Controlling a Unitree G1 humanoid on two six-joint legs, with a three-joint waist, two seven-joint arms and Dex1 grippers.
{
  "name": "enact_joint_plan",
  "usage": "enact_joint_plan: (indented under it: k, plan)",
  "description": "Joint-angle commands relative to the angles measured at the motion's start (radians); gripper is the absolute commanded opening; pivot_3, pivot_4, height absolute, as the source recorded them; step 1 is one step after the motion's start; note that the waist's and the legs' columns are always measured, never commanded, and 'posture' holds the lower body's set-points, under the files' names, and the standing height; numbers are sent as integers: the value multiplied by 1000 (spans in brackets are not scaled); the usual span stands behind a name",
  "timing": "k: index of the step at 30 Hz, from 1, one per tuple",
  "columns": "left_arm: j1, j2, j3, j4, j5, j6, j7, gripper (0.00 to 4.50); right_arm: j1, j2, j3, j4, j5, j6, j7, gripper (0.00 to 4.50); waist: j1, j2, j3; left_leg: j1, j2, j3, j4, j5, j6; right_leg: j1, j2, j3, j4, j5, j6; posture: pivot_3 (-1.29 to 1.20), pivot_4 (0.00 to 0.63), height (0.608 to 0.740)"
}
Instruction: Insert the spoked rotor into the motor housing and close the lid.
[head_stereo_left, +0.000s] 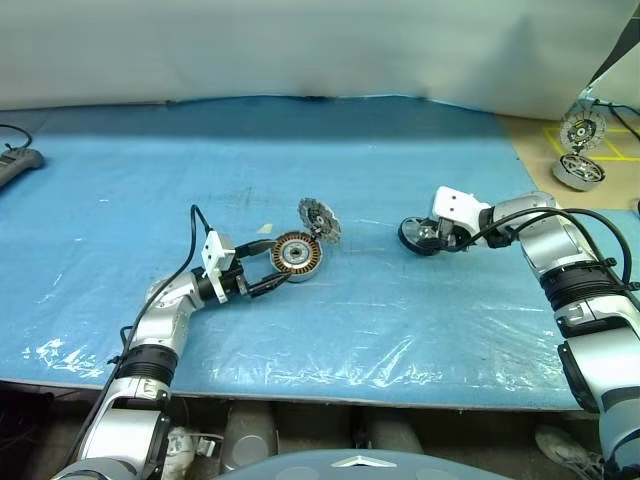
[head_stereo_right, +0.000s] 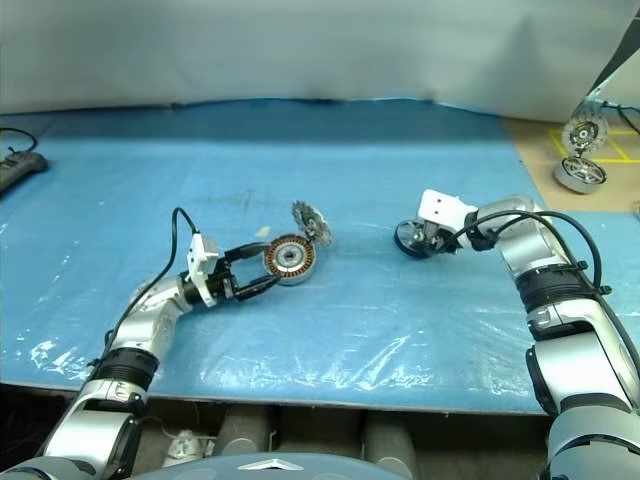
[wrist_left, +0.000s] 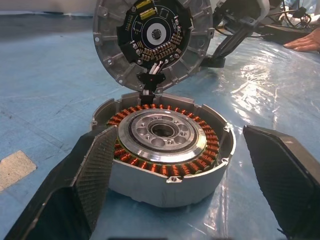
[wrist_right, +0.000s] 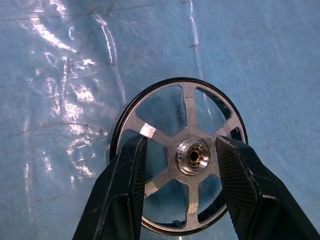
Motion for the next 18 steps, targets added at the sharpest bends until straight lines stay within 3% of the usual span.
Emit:
enact_joint_plan:
  k: [1, 9, 18]
  plan:
    - [2, 3, 15, -19, -9, -4, 2, 4333, -12, 1, -21, 10, -7, -7, -23, 2233, 0, 0, 0, 0, 0, 0, 0, 0, 0, 0, 0, 0, 0, 0, 0, 0, 150, 740]
    - [-14, 8, 19, 12, 18, -32, 16, 4333, 12, 11, -7, -7, -4, 12, -1, 2233, 0, 0, 0, 0, 0, 0, 0, 0, 0, 0, 0, 0, 0, 0, 0, 0, 150, 740]
    - [-38, 8, 23, 60, 19, -43, 12, 4333, -9, 64, -85, -43, 83, 191, 8, 2233, 0, 0, 0, 0, 0, 0, -1, 0, 0, 0, 0, 0, 0, 0, 0, 0, 150, 740]
